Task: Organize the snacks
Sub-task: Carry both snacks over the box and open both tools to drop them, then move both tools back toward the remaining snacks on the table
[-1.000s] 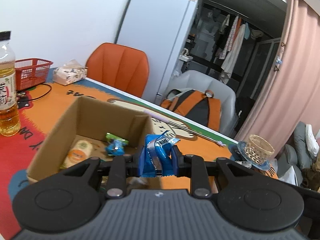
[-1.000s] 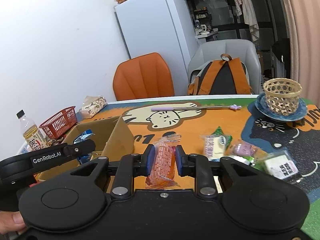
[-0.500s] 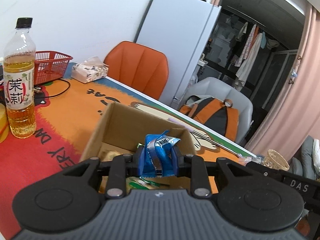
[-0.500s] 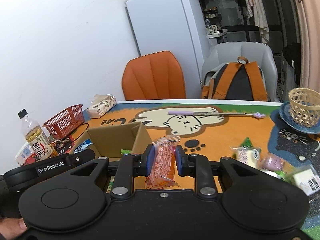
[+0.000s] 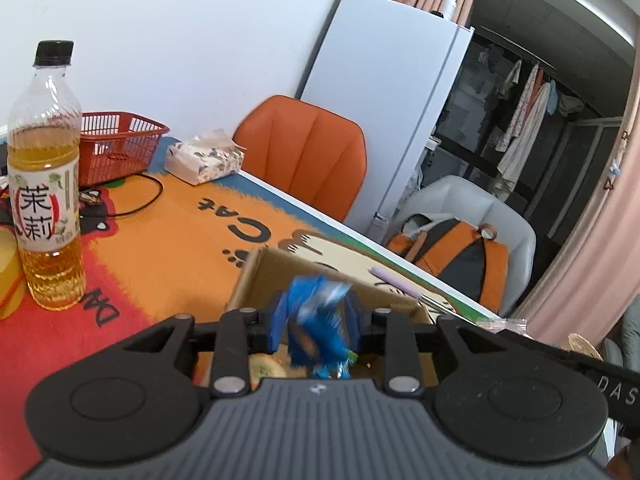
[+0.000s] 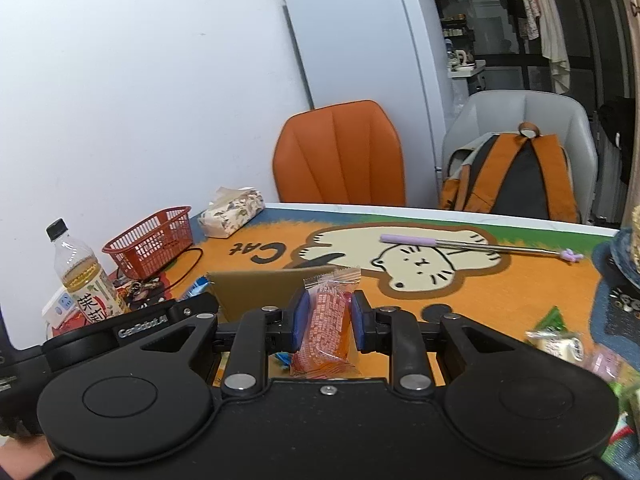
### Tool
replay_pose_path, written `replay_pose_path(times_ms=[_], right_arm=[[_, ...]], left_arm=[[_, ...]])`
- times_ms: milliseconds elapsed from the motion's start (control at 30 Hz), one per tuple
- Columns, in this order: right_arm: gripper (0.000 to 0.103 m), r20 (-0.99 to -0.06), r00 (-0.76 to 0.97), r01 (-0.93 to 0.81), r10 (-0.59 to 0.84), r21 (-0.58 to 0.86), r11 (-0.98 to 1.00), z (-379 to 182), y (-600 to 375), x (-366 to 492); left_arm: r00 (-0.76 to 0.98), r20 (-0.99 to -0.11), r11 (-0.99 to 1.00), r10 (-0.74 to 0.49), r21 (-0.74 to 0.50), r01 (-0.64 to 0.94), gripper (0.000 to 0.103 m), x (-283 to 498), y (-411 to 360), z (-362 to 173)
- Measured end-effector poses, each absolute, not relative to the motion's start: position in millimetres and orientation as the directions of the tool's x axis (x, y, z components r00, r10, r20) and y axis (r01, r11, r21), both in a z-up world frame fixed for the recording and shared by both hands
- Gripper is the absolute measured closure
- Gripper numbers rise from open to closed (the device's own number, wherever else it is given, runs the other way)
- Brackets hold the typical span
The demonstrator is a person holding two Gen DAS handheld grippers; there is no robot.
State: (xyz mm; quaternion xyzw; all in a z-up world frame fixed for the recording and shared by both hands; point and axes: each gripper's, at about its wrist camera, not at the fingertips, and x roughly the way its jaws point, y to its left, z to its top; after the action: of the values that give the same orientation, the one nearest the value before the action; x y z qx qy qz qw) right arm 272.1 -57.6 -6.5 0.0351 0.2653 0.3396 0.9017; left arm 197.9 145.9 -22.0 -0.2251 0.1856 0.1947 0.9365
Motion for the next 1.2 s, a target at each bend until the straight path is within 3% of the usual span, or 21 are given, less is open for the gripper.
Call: replay_pose_path(times_ms=[133, 367, 467, 733, 933, 1200], right_arm=[[0.079, -0.458, 0.613, -0.608, 0.644, 0.249, 0.754, -8, -48, 275], [0.077, -0.441, 0.599, -0.615, 0.669, 0.281, 0.736, -5, -41, 276], [0.062, -0.422, 0.611, -0.607, 0.669, 0.292, 0.739, -3, -42, 276], [0.059, -0.431, 0.608, -0.601, 0.667, 0.299, 0.741, -5, -54, 269], [0.051, -0.439, 0.621, -0.583, 0.65, 0.295, 0.757, -8, -73, 262], [0.028, -0.437, 0.642, -0.551, 0.63, 0.308, 0.775, -12, -104, 258]], left_arm=[[0.85, -0.439, 0.814, 0.291, -0.353, -0.461, 0.054, 196, 151, -22], [0.841, -0.445, 0.801, 0.307, -0.356, -0.481, 0.052, 185, 154, -22], [0.835, -0.447, 0.796, 0.321, -0.35, -0.493, 0.047, 178, 152, -21], [0.825, -0.465, 0.788, 0.321, -0.353, -0.505, 0.042, 166, 147, -22], [0.828, -0.461, 0.796, 0.318, -0.344, -0.497, 0.028, 160, 134, -23], [0.813, -0.466, 0.799, 0.35, -0.305, -0.518, 0.016, 156, 115, -21]])
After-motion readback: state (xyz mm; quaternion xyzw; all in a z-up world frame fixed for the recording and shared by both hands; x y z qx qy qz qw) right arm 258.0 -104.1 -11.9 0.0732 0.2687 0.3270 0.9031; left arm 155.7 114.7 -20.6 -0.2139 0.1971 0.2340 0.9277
